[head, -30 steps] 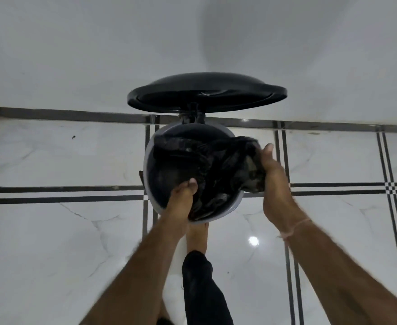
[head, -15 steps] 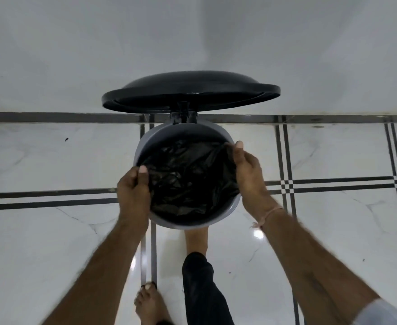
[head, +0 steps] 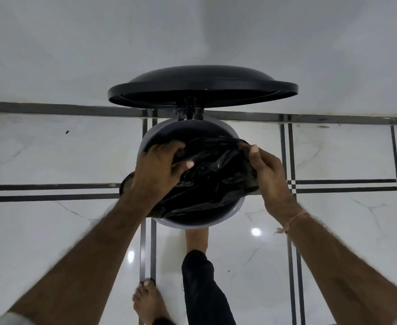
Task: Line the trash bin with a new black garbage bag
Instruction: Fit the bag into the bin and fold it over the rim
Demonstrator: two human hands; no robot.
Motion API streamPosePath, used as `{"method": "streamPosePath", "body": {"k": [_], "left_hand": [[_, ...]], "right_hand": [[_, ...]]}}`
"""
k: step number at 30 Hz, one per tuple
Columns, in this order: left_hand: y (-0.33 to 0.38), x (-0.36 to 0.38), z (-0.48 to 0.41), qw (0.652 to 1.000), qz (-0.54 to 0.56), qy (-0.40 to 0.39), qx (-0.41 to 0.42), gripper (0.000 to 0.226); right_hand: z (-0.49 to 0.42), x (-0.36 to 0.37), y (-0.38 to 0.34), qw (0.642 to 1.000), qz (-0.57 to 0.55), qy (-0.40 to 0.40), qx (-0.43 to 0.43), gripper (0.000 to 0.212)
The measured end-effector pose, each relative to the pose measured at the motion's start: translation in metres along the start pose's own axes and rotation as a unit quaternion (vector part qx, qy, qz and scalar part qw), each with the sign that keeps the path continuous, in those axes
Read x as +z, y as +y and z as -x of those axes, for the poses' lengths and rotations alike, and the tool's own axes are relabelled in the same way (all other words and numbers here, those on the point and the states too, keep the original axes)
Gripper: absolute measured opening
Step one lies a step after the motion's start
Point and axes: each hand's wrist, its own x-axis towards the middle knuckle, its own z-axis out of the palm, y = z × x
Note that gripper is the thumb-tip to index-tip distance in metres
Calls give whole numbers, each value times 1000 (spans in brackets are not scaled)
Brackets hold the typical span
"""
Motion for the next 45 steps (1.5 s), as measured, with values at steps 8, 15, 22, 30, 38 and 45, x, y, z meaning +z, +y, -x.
{"method": "streamPosePath", "body": {"k": [8, 15, 22, 30, 38, 45], "left_hand": [[-4, 7, -3, 985, 120, 47, -116, 24], [-7, -1, 8, 975, 183, -19, -123, 38], [-12, -26, 19, 933, 326, -21, -150, 27], [-34, -28, -13, 886, 375, 164, -217, 30], [-51, -13, -72, 828, 431, 159, -323, 26], [-64, -23, -54, 788, 477, 75, -382, 34]], "right_hand": [[-19, -4, -15, 997, 56, -10, -55, 36], [-25, -12, -12, 994, 94, -10, -61, 38], [-45, -2, -20, 995, 88, 1, -53, 42], [-61, 13, -18, 998, 48, -13, -30, 41], [-99, 25, -8, 997, 44, -20, 60, 58], [-73, -3, 10, 991, 73, -23, 114, 66]]}}
